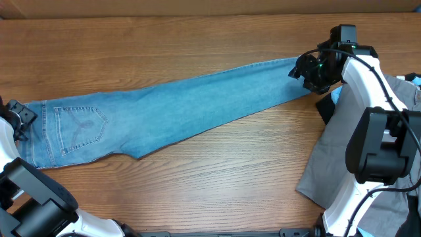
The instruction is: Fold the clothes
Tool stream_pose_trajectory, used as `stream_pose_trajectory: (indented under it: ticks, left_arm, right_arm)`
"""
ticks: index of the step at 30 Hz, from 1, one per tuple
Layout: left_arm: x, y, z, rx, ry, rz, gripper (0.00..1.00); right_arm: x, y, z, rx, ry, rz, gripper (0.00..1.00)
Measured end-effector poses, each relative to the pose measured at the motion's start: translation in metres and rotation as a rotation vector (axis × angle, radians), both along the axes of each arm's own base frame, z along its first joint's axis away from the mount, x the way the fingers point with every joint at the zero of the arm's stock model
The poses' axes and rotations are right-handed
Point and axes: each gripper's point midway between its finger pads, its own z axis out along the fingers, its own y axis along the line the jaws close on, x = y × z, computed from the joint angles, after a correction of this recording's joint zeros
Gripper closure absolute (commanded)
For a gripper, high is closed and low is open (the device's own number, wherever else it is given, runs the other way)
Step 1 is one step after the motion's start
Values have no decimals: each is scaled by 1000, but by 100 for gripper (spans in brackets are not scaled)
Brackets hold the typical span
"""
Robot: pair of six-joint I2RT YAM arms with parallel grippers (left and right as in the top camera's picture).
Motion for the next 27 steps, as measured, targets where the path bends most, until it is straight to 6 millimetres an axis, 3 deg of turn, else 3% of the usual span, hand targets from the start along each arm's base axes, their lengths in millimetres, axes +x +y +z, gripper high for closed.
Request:
stream_pose_trajectory:
  ticks: [6,11,16,21,27]
  left_arm:
    - [-4,2,2,11,24,3,41]
    - [-22,0,-2,6,105,30,30]
    - [-35,13,-2,6,108,74,23]
    - [-60,35,-3,-80,11,108,19]
    - [-81,51,5,-187,-182,37,18]
  right_arm:
    - [-4,1,-1,-3,8,19,35]
    - [-12,2,0,-1,39,24,32]
    - [-25,3,-1,-1,83,45,32]
    - [-36,1,-4,-13,129,51,28]
    - [-32,-10,-6,-71,123,16,15]
